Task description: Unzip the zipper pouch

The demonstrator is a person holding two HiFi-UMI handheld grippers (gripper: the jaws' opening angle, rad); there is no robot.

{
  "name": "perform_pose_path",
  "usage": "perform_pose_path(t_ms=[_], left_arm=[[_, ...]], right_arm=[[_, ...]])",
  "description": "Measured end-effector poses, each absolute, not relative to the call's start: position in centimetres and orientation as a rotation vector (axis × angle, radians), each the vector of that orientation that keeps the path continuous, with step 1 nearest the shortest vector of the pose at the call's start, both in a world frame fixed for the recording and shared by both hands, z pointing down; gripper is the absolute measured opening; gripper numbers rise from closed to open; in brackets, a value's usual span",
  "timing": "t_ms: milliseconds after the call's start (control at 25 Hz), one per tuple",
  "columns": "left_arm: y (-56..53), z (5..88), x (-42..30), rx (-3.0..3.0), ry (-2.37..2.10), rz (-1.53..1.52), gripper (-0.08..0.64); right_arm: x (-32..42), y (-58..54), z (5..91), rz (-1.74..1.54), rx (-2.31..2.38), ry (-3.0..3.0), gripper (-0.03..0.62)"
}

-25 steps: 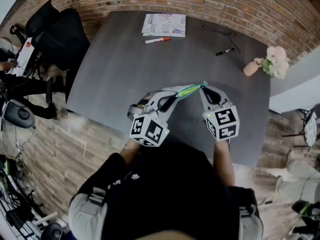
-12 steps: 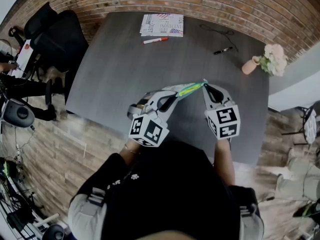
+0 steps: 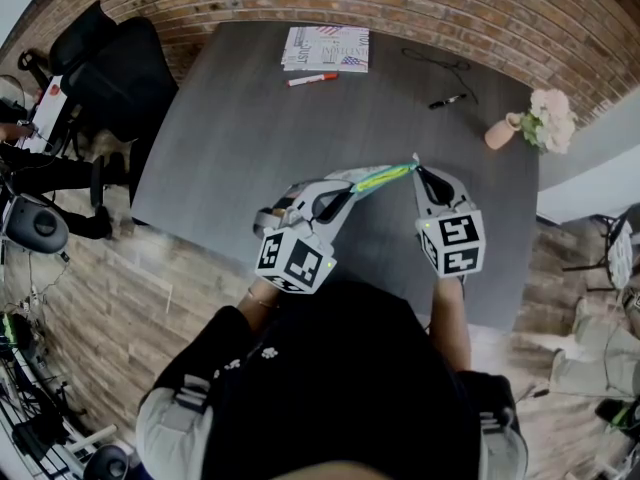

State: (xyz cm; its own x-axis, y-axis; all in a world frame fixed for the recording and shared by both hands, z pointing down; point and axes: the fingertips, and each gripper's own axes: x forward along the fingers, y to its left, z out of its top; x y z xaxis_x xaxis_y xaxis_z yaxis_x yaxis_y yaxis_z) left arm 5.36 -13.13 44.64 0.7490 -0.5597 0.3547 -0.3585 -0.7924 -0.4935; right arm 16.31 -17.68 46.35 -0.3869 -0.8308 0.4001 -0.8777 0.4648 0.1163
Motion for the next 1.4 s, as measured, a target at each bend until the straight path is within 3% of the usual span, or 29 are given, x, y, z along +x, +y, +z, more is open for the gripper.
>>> perform_pose_path(t_ms=[1400], left_arm=[[-13.6, 43.3, 4.3, -2.683, 0.791, -0.543, 0.005]], right_arm=[[18.6, -17.4, 46.2, 0.159, 1.522, -2.309, 0.009]])
